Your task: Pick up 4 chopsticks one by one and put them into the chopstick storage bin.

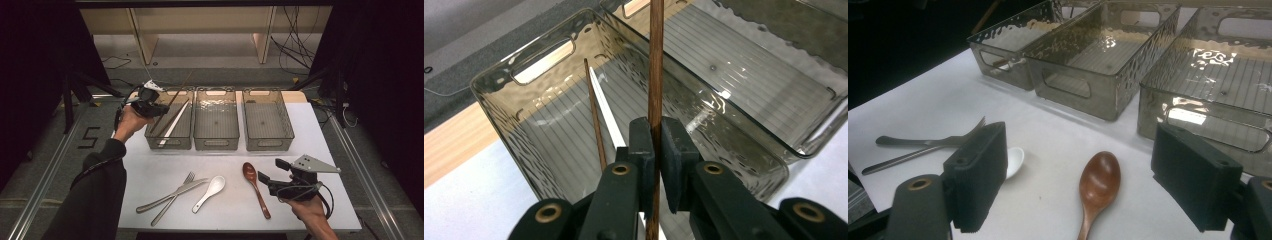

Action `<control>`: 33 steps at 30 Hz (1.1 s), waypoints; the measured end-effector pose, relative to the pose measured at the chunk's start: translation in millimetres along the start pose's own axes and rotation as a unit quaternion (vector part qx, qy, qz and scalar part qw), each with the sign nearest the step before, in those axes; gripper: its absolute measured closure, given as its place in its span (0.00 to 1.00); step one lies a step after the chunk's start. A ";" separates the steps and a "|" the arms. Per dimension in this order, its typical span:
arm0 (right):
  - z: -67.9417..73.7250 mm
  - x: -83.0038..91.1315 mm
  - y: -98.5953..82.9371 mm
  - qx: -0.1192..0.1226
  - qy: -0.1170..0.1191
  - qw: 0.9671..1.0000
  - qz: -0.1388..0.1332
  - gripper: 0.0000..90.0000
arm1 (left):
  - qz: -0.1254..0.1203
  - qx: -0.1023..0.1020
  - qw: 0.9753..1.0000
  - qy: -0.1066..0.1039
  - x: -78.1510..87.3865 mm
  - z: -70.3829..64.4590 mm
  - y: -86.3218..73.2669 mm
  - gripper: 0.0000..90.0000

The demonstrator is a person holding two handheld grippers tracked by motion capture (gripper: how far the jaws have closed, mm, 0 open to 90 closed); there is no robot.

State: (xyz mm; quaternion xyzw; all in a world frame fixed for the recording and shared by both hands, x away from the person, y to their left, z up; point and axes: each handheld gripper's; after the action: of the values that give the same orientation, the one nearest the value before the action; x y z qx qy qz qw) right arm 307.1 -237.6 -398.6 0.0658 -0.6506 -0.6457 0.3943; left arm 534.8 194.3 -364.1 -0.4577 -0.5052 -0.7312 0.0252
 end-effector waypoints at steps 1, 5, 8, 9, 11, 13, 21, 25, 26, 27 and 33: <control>0.1 0.0 0.0 0.000 0.000 1.000 0.000 0.26 | -0.001 0.001 1.000 0.002 -2.2 0.0 -1.1 0.93; 0.1 0.2 0.0 0.000 0.000 1.000 0.000 0.26 | 0.000 0.012 1.000 0.006 -6.6 3.8 -5.3 0.93; 0.2 0.1 0.0 0.000 0.000 1.000 0.000 0.26 | -0.001 0.016 1.000 0.007 -9.0 6.2 -7.9 0.93; 0.2 -0.1 0.0 0.000 0.000 1.000 0.000 0.26 | -0.001 0.019 1.000 0.007 -9.7 6.8 -8.7 0.93; 0.2 -0.1 0.0 0.001 0.000 1.000 0.001 0.26 | 0.000 0.020 1.000 0.009 -10.8 7.2 -9.9 0.93; 0.2 -0.1 0.0 0.000 0.001 1.000 0.001 0.26 | 0.001 0.020 1.000 0.009 -11.9 7.3 -11.0 0.93; 0.2 0.2 0.0 0.001 0.001 1.000 0.000 0.26 | 0.004 0.025 1.000 0.010 -17.7 7.8 -16.1 0.92; 0.3 -0.1 0.0 0.001 0.001 1.000 0.000 0.26 | 0.005 0.030 1.000 0.010 -20.2 8.4 -18.7 0.92; 0.4 -0.1 0.0 0.001 0.001 1.000 0.000 0.26 | 0.007 0.028 1.000 0.009 -20.7 8.6 -19.2 0.92; 0.4 0.0 0.0 0.001 0.001 1.000 0.001 0.26 | 0.007 0.029 1.000 0.009 -21.4 8.2 -19.9 0.92; 0.4 -0.1 -0.1 0.001 0.001 1.000 0.001 0.26 | 0.011 0.035 0.999 0.008 -23.5 8.9 -22.9 0.92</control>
State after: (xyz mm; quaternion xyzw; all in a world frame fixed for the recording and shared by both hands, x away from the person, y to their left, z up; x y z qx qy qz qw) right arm 307.0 -237.2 -398.6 0.0664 -0.6509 -0.6444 0.3957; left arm 542.7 202.2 -396.1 -0.4564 -0.5249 -0.7165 0.0533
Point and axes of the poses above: each handheld gripper's, and its own axes: x roughly backward along the jaws, y roughly out of its top, z roughly to its left, and after that the axes turned 1 degree about -z, right-handed
